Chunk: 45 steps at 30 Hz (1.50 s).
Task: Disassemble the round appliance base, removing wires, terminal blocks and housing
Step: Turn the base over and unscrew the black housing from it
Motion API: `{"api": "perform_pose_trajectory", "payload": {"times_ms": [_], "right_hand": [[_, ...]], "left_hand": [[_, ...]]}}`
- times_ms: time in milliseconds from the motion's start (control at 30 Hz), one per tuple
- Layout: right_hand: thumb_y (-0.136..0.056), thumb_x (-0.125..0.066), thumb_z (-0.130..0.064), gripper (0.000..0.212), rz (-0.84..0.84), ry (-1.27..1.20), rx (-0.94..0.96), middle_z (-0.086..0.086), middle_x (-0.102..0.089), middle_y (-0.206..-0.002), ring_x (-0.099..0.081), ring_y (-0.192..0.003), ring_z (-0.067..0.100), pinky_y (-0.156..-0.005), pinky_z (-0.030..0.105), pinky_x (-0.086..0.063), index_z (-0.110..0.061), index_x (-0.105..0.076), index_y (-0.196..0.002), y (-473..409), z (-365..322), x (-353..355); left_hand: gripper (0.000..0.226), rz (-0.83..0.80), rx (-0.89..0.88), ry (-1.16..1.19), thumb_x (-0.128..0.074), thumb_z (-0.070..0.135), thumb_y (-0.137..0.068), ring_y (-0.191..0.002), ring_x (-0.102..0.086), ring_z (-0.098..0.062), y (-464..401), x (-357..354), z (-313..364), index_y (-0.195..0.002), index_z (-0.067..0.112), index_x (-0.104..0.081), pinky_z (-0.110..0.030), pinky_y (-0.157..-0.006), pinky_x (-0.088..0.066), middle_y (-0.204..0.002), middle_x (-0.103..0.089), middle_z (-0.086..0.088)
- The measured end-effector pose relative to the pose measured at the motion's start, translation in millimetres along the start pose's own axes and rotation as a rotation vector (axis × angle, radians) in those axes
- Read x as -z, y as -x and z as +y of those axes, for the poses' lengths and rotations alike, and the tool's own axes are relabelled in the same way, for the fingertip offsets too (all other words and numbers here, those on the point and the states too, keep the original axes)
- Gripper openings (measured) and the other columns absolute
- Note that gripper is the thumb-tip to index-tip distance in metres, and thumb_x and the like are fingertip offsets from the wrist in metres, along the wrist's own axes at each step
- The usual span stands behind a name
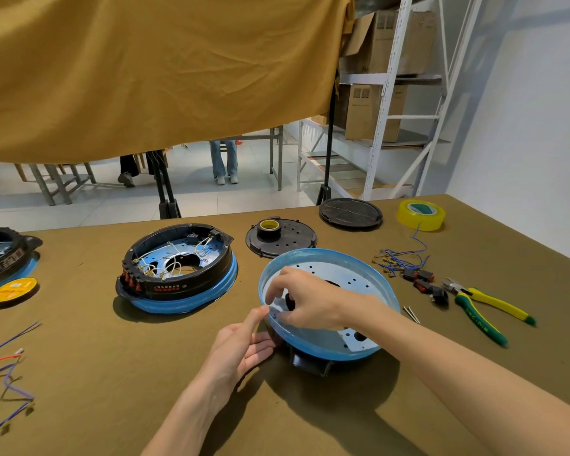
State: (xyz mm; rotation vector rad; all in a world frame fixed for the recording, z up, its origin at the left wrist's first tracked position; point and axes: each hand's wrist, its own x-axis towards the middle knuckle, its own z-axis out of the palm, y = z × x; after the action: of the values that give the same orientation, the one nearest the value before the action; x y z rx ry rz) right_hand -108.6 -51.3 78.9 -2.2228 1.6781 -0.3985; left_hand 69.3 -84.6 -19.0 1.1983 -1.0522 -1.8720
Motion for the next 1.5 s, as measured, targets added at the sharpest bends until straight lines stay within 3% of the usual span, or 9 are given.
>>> {"api": "perform_pose_trajectory", "payload": {"times_ms": [100,233,400,533,733,1000,1200,1367,1500], "right_hand": [[-0.093,-0.068,-0.032,0.013,0.02,0.019,0.001,-0.004,-0.054,-0.106,-0.049,-0.098,0.009,-0.089,0.035,-0.049,-0.023,-0.074,-0.1,1.5,-0.6,-1.5],[-0.093,-0.066,-0.014,0.018,-0.009,-0.046,0.013,-0.005,-0.052,-0.113,-0.046,-0.104,0.008,-0.092,0.032,-0.045,-0.029,-0.073,-0.1,-1.4,0.8,-0.7],[-0.091,-0.07,-0.035,0.008,0.032,-0.018,0.018,-0.01,-0.052,-0.103,-0.045,-0.098,0.004,-0.086,0.031,-0.045,-0.029,-0.073,-0.093,-2.3,4.1,-6.7],[-0.09,-0.069,-0.016,0.018,0.003,-0.069,0.014,-0.01,-0.051,-0.109,-0.043,-0.104,0.005,-0.089,0.033,-0.044,-0.032,-0.074,-0.095,-5.5,5.3,-5.1],[-0.091,-0.071,-0.031,0.009,0.052,-0.038,0.05,-0.02,-0.056,-0.088,-0.043,-0.098,-0.014,-0.069,0.011,-0.036,-0.024,-0.077,-0.091,-2.6,6.5,-6.7],[-0.101,-0.057,-0.017,0.014,-0.011,0.036,0.077,-0.008,-0.063,-0.099,-0.053,-0.081,0.003,-0.069,0.015,-0.039,-0.015,-0.069,-0.109,-6.9,-0.4,-1.9],[-0.1,-0.06,-0.013,0.013,0.225,-0.24,0.032,0.0,-0.072,-0.096,-0.066,-0.085,0.01,-0.079,0.025,-0.055,-0.01,-0.071,-0.105,-3.0,2.9,16.4],[-0.087,-0.061,0.003,0.016,0.395,-0.806,-0.163,0.01,-0.075,-0.074,-0.061,-0.055,0.01,-0.053,0.017,-0.047,-0.004,-0.074,-0.081,14.8,14.1,14.2],[-0.092,-0.064,-0.004,0.012,0.525,-0.966,-0.399,0.004,-0.065,-0.064,-0.056,-0.053,0.012,-0.045,0.021,-0.04,-0.005,-0.074,-0.086,40.8,42.6,15.9]], "left_hand": [[0.076,0.005,-0.001,-0.006,-0.091,0.059,-0.046,-0.087,-0.08,-0.023,0.3,-0.9,0.5,-0.098,0.02,-0.053,-0.033,-0.07,-0.064,-0.103,-0.077,-0.018],[0.076,0.006,-0.006,-0.029,-0.091,0.061,-0.046,-0.097,-0.078,-0.027,0.1,-1.0,-0.8,-0.098,0.021,-0.052,-0.034,-0.077,-0.065,-0.113,-0.073,-0.02],[0.075,0.0,-0.014,-0.039,-0.09,0.062,-0.048,-0.094,-0.079,-0.024,-1.0,-0.1,-1.3,-0.099,0.021,-0.053,-0.036,-0.08,-0.065,-0.111,-0.074,-0.02],[0.073,-0.006,-0.013,-0.034,-0.091,0.06,-0.051,-0.095,-0.079,-0.025,-1.0,0.8,-1.7,-0.099,0.02,-0.053,-0.036,-0.081,-0.064,-0.112,-0.074,-0.02],[0.076,-0.002,-0.007,-0.013,-0.09,0.059,-0.051,-0.092,-0.079,-0.025,-0.1,1.6,-1.8,-0.103,0.016,-0.054,-0.034,-0.075,-0.065,-0.11,-0.075,-0.021],[0.074,0.002,-0.02,-0.036,-0.089,0.061,-0.052,-0.094,-0.079,-0.025,1.7,-0.7,-0.2,-0.101,0.018,-0.053,-0.032,-0.073,-0.064,-0.112,-0.073,-0.019],[0.079,0.002,-0.016,-0.063,-0.087,0.063,-0.048,-0.099,-0.077,-0.027,2.5,-1.4,-0.1,-0.102,0.016,-0.054,-0.037,-0.084,-0.064,-0.113,-0.073,-0.02],[0.106,-0.012,0.005,-0.05,-0.089,0.059,-0.053,-0.102,-0.076,-0.029,3.8,-0.7,1.6,-0.136,0.007,-0.048,-0.04,-0.088,-0.064,-0.117,-0.072,-0.022],[0.105,-0.059,0.034,-0.016,-0.091,0.053,-0.053,-0.102,-0.076,-0.031,7.6,0.8,4.1,-0.136,0.003,-0.053,-0.037,-0.08,-0.064,-0.116,-0.072,-0.024]]}}
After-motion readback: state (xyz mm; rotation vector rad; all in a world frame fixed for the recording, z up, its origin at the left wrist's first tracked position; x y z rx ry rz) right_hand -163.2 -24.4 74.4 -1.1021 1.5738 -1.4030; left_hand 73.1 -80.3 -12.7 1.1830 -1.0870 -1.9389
